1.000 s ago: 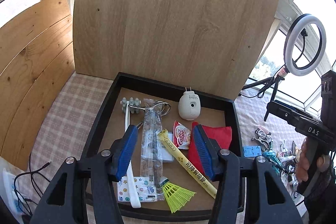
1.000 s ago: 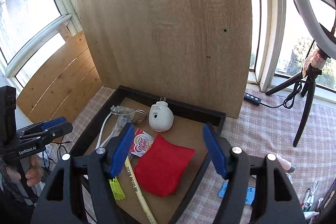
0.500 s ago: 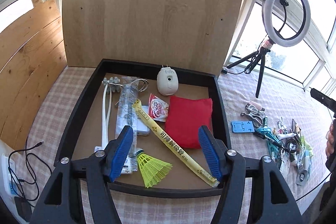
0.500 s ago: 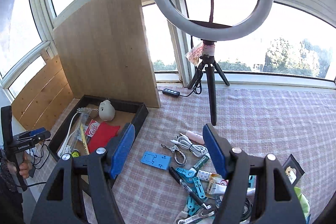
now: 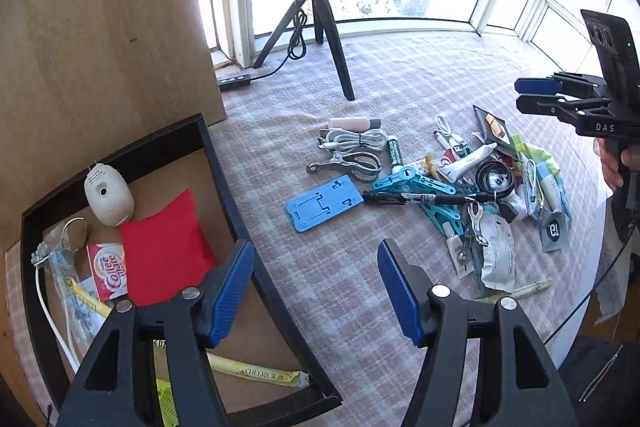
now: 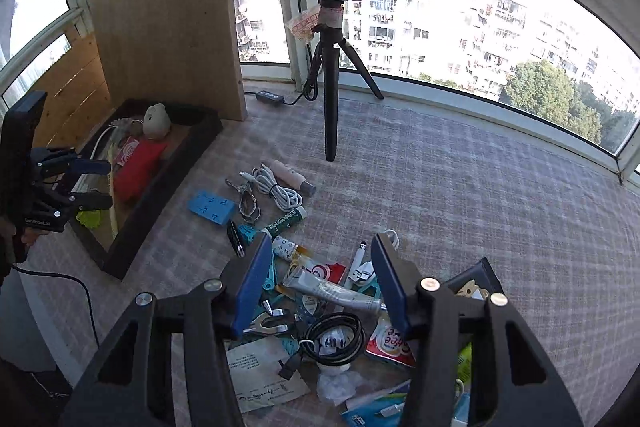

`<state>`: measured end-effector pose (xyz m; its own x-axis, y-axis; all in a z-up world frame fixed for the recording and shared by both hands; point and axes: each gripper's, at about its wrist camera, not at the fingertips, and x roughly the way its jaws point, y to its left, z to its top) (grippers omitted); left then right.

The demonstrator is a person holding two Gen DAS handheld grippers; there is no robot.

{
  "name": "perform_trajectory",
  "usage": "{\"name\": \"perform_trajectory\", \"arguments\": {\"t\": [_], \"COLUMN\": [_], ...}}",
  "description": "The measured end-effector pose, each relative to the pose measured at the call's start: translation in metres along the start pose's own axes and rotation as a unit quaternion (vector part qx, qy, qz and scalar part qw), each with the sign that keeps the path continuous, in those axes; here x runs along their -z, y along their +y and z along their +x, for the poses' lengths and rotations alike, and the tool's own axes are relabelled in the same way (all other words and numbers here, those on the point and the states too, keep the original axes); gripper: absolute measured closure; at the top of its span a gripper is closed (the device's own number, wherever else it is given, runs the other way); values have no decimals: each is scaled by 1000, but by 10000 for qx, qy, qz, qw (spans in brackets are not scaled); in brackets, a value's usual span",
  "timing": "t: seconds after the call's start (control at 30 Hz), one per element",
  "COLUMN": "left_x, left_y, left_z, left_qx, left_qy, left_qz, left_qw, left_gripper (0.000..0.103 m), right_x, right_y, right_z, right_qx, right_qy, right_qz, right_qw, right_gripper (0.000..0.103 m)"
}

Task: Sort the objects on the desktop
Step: 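Move both tools back over the pile, then grasp the blue phone stand with the left tool while the right grasps the white cable, then carry the blue stand and white cable into the tray and open both tools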

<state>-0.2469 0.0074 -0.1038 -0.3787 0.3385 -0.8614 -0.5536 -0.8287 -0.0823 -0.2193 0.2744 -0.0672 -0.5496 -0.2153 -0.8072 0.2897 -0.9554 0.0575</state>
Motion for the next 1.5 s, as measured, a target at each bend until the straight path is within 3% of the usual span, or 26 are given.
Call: {"name": "perform_trajectory", "arguments": {"t": [0.2, 0.43, 0.6, 0.93, 1.13, 1.2, 1.37, 1.5], "left_x": [-16, -28, -36, -39, -44, -43, -39, -35], "left_y": [-15, -23, -19, -20, -20, -21, -21, -18], "left_z": [40, 83, 109, 139, 144, 143, 135, 129], "left_qx": [26, 66, 73, 375, 543, 554, 598, 777], "left_qy": [491, 934, 1174, 1459, 1379, 1352, 1307, 1300], "left_qz": [928, 1729, 1994, 2326, 2265, 2243, 2116, 1751], "left_qw": [9945, 9805, 9728, 9608, 9627, 9635, 9667, 9728], "left_gripper": [41, 41, 41, 41, 41, 42, 66, 69], "right_x": [-18, -39, -45, -49, -49, -48, -43, -38], "right_y": [29, 47, 47, 46, 43, 42, 41, 42], "right_z": [51, 122, 161, 194, 203, 202, 195, 188], "right_qx": [-332, -539, -858, -907, -918, -903, -915, -1005], "right_qy": [420, 963, 1316, 1553, 1602, 1605, 1615, 1591], "right_qz": [-753, -1551, -1709, -1983, -1900, -1821, -1596, -1297], "right_qw": [9957, 9817, 9727, 9635, 9643, 9659, 9696, 9735], "right_gripper": [55, 56, 66, 67, 66, 73, 80, 81]}}
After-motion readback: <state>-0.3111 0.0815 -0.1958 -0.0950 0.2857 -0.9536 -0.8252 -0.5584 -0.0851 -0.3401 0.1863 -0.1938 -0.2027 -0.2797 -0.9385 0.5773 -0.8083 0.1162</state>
